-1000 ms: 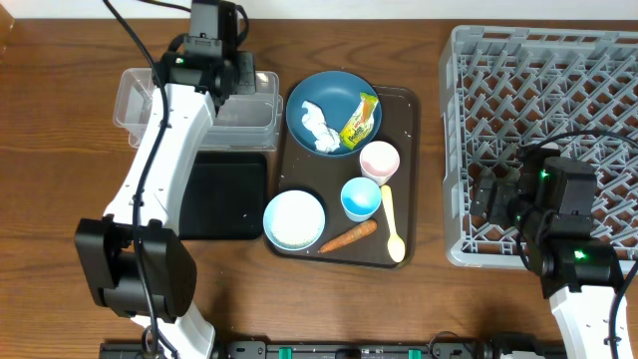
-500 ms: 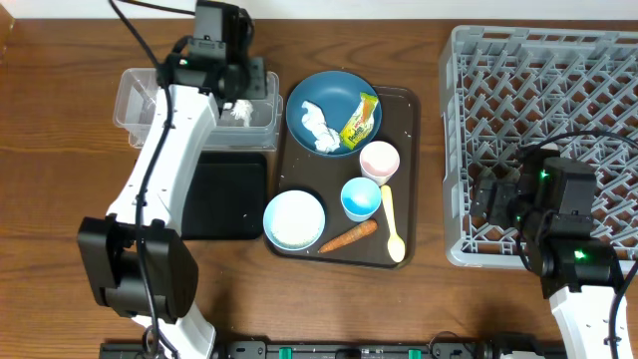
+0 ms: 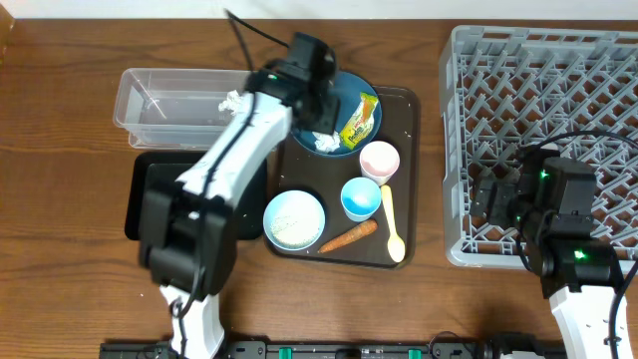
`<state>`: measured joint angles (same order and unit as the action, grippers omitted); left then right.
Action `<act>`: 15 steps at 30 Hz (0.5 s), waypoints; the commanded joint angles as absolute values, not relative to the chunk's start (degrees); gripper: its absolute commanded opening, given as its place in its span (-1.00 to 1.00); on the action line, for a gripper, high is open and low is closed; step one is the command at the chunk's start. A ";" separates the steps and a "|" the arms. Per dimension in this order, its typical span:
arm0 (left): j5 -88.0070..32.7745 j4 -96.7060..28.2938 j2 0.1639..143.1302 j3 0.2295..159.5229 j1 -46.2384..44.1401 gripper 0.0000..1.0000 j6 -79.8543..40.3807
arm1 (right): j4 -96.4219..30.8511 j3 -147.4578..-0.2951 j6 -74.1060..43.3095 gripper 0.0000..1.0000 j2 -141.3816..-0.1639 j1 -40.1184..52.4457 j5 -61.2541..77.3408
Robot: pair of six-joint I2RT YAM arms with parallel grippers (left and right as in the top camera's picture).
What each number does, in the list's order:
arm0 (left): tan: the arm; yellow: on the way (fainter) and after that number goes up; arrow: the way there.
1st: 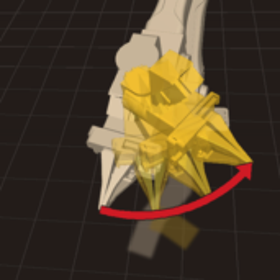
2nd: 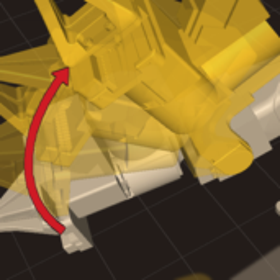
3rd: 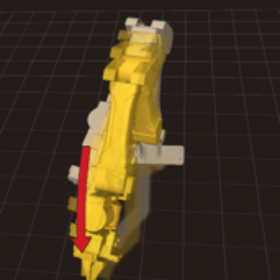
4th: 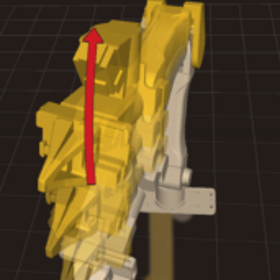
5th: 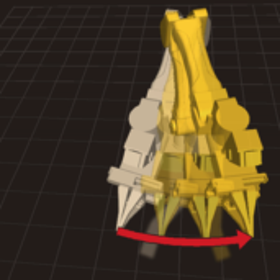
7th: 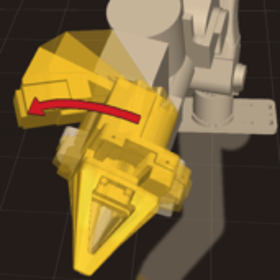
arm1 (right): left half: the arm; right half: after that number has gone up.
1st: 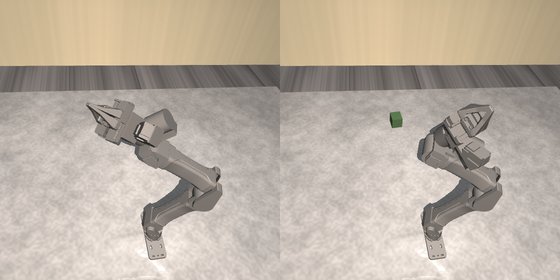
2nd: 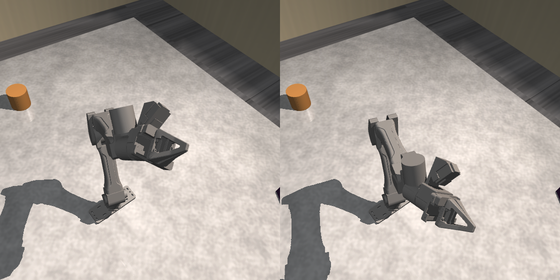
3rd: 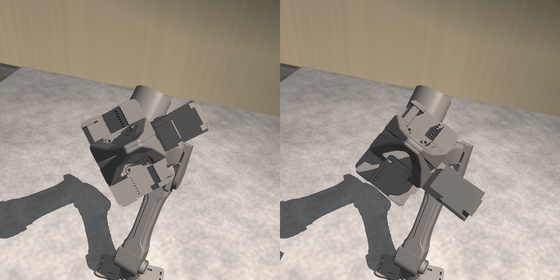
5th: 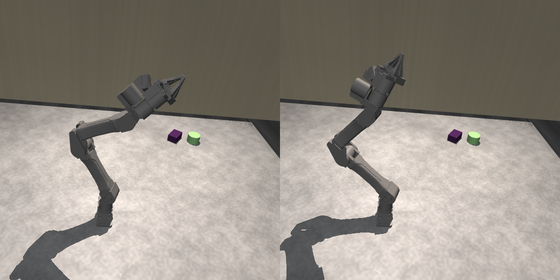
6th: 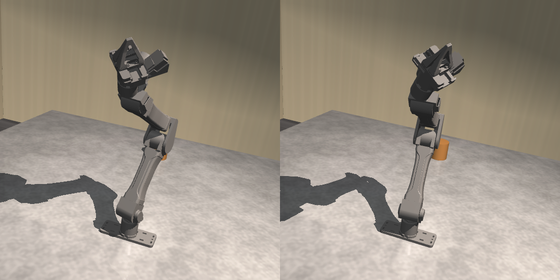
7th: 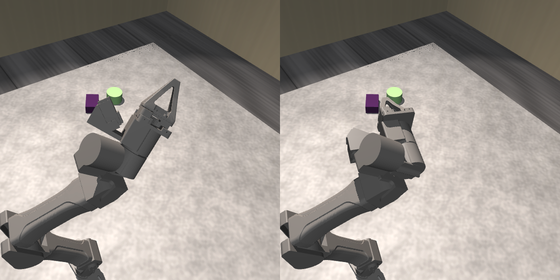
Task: Sort waste into correct bins and load items into the dishwasher rack
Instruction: 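Return the left gripper to the plate and grasp remaining tissue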
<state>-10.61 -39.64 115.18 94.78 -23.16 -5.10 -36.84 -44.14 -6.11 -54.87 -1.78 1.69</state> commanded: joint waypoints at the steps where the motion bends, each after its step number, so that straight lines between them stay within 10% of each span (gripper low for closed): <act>1: -10.92 -39.33 119.26 93.95 -23.88 0.03 -5.17 | -36.95 -45.21 -6.83 0.98 -54.76 -1.32 1.96; 9: -10.94 -37.36 124.84 93.95 -24.08 0.00 -5.17 | -37.04 -45.21 -6.81 0.99 -54.76 -1.32 1.96; 15: -10.96 -35.51 124.92 94.08 -24.08 -0.81 -5.19 | -37.08 -45.21 -6.81 0.99 -54.76 -1.32 1.96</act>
<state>-10.59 -35.92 124.77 94.21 -24.16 -5.61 -36.88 -44.14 -6.11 -54.87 -1.78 1.69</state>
